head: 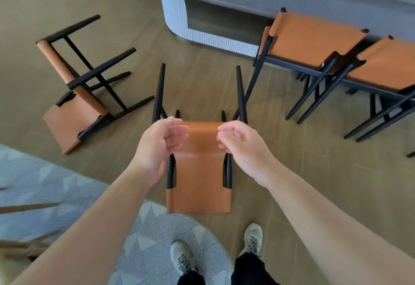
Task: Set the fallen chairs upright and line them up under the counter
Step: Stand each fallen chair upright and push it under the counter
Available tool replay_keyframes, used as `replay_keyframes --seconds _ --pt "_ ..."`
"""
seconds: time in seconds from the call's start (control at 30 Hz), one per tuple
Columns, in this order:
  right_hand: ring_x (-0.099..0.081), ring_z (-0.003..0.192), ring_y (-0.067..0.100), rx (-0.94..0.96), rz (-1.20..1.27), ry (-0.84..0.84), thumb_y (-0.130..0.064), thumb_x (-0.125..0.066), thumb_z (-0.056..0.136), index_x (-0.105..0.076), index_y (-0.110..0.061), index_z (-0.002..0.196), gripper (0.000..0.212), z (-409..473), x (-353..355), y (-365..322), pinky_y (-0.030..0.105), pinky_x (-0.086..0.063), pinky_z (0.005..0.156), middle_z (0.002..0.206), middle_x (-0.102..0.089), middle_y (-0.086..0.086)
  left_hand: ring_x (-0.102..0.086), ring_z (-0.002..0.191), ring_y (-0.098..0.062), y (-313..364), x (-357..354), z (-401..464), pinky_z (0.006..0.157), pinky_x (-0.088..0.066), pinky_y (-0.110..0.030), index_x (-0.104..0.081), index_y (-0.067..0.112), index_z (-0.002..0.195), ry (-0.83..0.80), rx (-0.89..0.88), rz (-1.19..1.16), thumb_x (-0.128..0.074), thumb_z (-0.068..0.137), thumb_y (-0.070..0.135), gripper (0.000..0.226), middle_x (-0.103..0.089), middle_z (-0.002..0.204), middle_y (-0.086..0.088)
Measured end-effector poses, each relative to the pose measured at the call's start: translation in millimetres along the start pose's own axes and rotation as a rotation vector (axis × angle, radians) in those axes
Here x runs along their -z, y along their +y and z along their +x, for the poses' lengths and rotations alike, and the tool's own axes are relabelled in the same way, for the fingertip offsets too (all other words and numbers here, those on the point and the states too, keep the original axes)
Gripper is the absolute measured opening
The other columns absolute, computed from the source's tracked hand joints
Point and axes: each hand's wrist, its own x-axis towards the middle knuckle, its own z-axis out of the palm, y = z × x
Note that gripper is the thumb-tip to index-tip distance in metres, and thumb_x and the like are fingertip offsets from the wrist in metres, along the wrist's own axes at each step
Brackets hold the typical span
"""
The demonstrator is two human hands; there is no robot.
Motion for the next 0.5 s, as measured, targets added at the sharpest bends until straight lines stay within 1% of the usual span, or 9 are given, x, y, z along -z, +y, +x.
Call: replay_keyframes --seconds 0.1,0.2,0.27,0.33,0.37,0.43,0.5 --pt "-0.063 0.102 0.007 -0.025 -0.015 -0.012 -0.047 -0.052 0.082 -0.061 -0.036 0.111 0.033 16 -6 13 0.038 -0.052 0.095 0.108 -0.065 -0.014 -0.072 0.088 -0.018 -16 10 13 0.080 -0.047 -0.035 -0.072 0.022 0.097 0.018 0.028 -0.014 -0.054 0.089 0.037 0.024 -0.076 0.098 -0.004" --pt "-0.063 0.103 0.006 -0.055 -0.029 -0.045 -0.044 -0.053 0.086 -0.061 -0.036 0.112 0.028 32 -12 36 0.036 -0.050 0.095 0.109 -0.064 -0.014 -0.071 0.087 -0.016 -34 14 26 0.080 -0.047 -0.034 -0.071 0.021 0.099 0.031 0.039 -0.012 -0.051 0.092 0.035 0.026 -0.076 0.097 -0.003" --pt "-0.061 0.102 0.001 -0.060 -0.068 -0.068 -0.042 -0.053 0.091 -0.060 -0.036 0.113 0.024 44 -15 57 0.028 -0.049 0.090 0.109 -0.064 -0.016 -0.071 0.087 -0.016 -49 15 35 0.081 -0.048 -0.034 -0.070 0.020 0.102 0.045 0.047 -0.006 -0.050 0.090 0.036 0.028 -0.075 0.096 -0.002" --pt "-0.056 0.097 -0.009 -0.051 -0.134 -0.096 -0.042 -0.052 0.092 -0.057 -0.039 0.112 0.021 56 -19 79 0.019 -0.043 0.079 0.106 -0.061 -0.021 -0.070 0.090 -0.016 -66 16 46 0.083 -0.049 -0.034 -0.069 0.018 0.105 0.065 0.066 0.017 -0.052 0.084 0.040 0.035 -0.075 0.097 -0.003" --pt "-0.054 0.095 -0.013 -0.048 -0.163 -0.111 -0.043 -0.052 0.092 -0.056 -0.040 0.112 0.020 63 -22 91 0.017 -0.041 0.076 0.104 -0.060 -0.023 -0.069 0.091 -0.017 -76 16 52 0.084 -0.049 -0.034 -0.069 0.018 0.105 0.073 0.073 0.037 -0.052 0.082 0.041 0.037 -0.075 0.098 -0.003" --pt "-0.052 0.093 -0.014 -0.052 -0.201 -0.140 -0.045 -0.052 0.091 -0.056 -0.040 0.113 0.023 77 -28 116 0.017 -0.041 0.072 0.102 -0.059 -0.024 -0.068 0.094 -0.019 -98 15 64 0.085 -0.049 -0.035 -0.069 0.018 0.105 0.089 0.086 0.083 -0.052 0.081 0.042 0.038 -0.075 0.099 -0.003" --pt "-0.054 0.093 -0.011 -0.043 -0.236 -0.163 -0.046 -0.051 0.090 -0.056 -0.036 0.118 0.030 93 -36 145 0.020 -0.044 0.072 0.103 -0.057 -0.023 -0.068 0.094 -0.019 -123 14 80 0.083 -0.049 -0.034 -0.069 0.020 0.101 0.104 0.090 0.110 -0.051 0.080 0.040 0.035 -0.076 0.100 -0.004"
